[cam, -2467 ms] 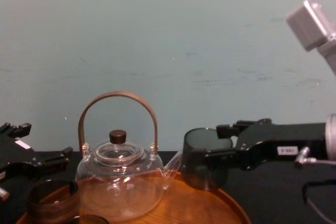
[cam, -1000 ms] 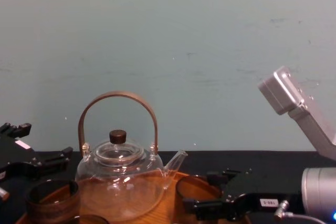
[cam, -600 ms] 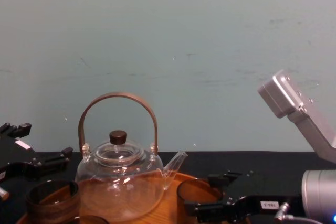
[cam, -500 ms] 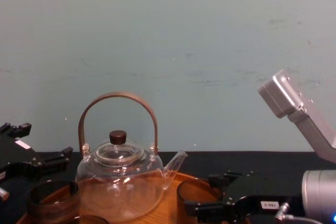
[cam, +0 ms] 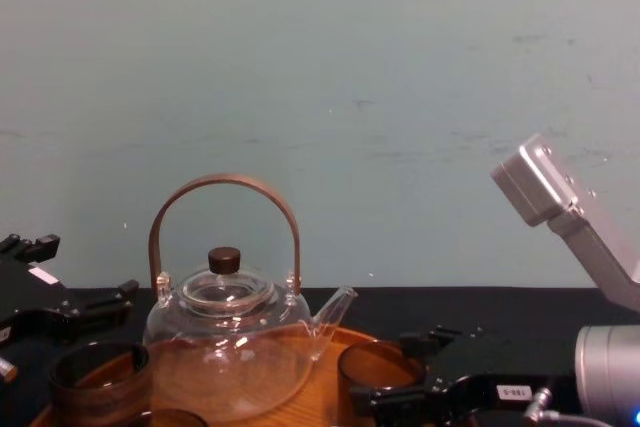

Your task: Pick up the glass from the table and place it on the tray.

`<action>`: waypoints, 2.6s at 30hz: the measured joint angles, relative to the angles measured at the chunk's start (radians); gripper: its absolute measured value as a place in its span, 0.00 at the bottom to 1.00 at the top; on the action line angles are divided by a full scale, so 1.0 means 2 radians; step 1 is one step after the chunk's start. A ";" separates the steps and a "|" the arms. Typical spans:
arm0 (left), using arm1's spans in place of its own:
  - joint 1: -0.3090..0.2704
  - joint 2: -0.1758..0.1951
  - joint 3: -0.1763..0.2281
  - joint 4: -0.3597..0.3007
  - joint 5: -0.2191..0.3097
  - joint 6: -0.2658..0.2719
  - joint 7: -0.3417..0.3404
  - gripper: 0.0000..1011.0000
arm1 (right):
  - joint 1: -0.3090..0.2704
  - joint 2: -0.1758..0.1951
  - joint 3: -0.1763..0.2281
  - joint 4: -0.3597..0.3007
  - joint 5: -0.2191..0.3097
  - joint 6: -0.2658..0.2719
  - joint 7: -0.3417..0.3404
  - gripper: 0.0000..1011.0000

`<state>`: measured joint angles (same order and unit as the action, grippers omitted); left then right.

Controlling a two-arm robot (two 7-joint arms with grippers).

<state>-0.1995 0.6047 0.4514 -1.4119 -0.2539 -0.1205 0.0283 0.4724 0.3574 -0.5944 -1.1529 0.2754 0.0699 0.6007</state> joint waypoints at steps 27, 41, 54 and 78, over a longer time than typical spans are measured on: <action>0.000 0.000 0.000 0.000 0.000 0.000 0.000 0.99 | -0.042 0.044 0.024 -0.061 0.028 0.011 0.010 0.99; 0.000 0.000 0.000 0.000 0.000 0.000 0.000 0.99 | -0.105 0.119 0.065 -0.150 0.065 -0.014 0.016 0.99; 0.000 0.000 0.000 0.000 0.000 0.000 0.000 0.99 | -0.150 0.109 0.120 -0.176 0.059 -0.058 -0.075 0.99; 0.000 0.000 0.000 0.000 0.000 0.000 0.000 0.99 | -0.180 0.050 0.174 -0.125 0.023 -0.098 -0.159 0.99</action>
<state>-0.1995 0.6047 0.4514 -1.4120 -0.2539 -0.1205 0.0283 0.1116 0.4567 -0.2457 -1.4031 0.3213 -0.1251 0.2830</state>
